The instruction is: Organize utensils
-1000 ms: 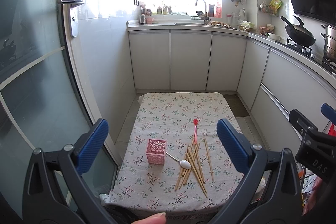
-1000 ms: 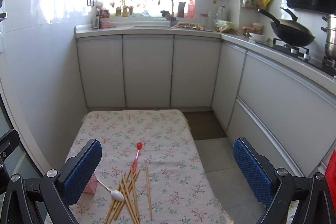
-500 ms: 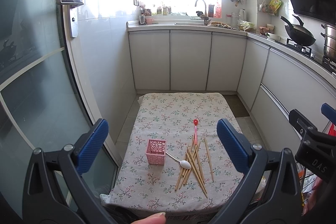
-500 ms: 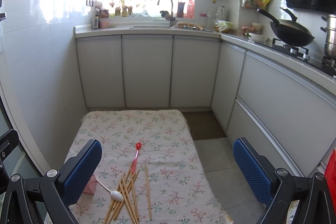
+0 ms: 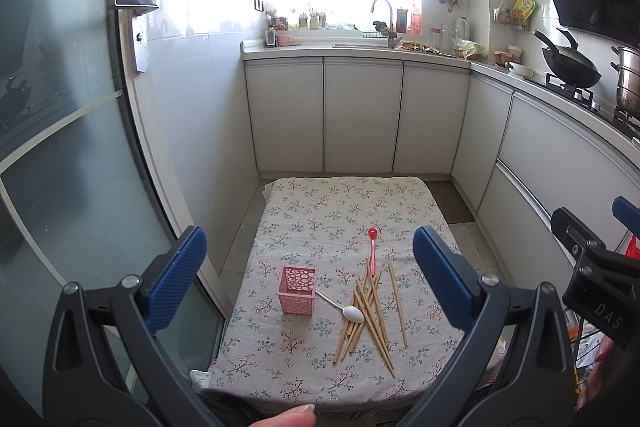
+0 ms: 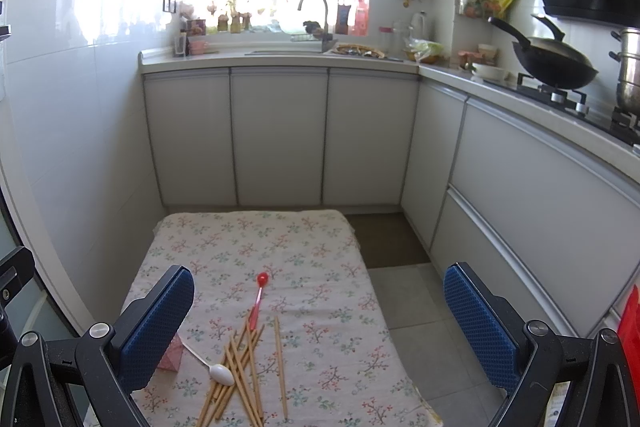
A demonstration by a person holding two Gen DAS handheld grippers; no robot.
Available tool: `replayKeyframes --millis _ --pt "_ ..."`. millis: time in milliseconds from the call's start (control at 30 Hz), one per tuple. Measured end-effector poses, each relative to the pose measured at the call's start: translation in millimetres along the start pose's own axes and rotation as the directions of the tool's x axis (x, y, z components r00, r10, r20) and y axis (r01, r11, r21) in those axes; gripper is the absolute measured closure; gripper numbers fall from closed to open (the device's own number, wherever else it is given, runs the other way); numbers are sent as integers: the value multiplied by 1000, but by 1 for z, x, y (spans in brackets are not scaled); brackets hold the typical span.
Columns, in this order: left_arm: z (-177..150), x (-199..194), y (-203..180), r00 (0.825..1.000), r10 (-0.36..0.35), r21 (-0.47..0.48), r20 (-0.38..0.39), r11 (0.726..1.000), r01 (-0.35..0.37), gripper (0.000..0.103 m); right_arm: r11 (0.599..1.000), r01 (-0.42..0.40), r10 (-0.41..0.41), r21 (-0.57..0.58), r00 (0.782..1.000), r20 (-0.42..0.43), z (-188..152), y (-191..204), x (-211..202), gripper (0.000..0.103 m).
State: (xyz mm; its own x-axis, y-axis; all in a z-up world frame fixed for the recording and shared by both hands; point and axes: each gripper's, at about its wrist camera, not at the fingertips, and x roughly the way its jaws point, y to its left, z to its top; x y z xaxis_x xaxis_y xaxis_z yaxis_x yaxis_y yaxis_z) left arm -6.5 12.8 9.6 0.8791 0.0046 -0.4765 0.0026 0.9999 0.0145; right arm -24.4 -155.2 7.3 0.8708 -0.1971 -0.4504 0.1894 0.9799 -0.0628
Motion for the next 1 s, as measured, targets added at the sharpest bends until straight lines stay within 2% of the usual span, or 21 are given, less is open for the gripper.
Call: replayKeyframes --millis 367,533,633,833,933,1000 --pt "2 12 -4 1000 -5 -1 -10 1000 5 0 1000 18 -18 -4 1000 4 4 -5 6 0" --pt "1 40 -3 999 -25 5 -26 1000 25 0 998 54 -54 -18 998 8 6 -8 26 0" --pt "-4 66 -3 999 -39 16 -37 999 40 0 996 89 -90 -24 996 -4 6 -12 52 0" --pt "-17 130 -9 991 -57 37 -120 997 62 0 994 98 -103 -39 983 -152 -9 -22 133 0" --pt "-27 163 -16 978 -89 64 -188 993 102 0 998 54 -62 -43 974 -216 -19 -24 170 0" --pt "-34 186 -22 963 -106 74 -246 989 127 0 999 15 -25 -40 965 -261 -26 -24 195 0"
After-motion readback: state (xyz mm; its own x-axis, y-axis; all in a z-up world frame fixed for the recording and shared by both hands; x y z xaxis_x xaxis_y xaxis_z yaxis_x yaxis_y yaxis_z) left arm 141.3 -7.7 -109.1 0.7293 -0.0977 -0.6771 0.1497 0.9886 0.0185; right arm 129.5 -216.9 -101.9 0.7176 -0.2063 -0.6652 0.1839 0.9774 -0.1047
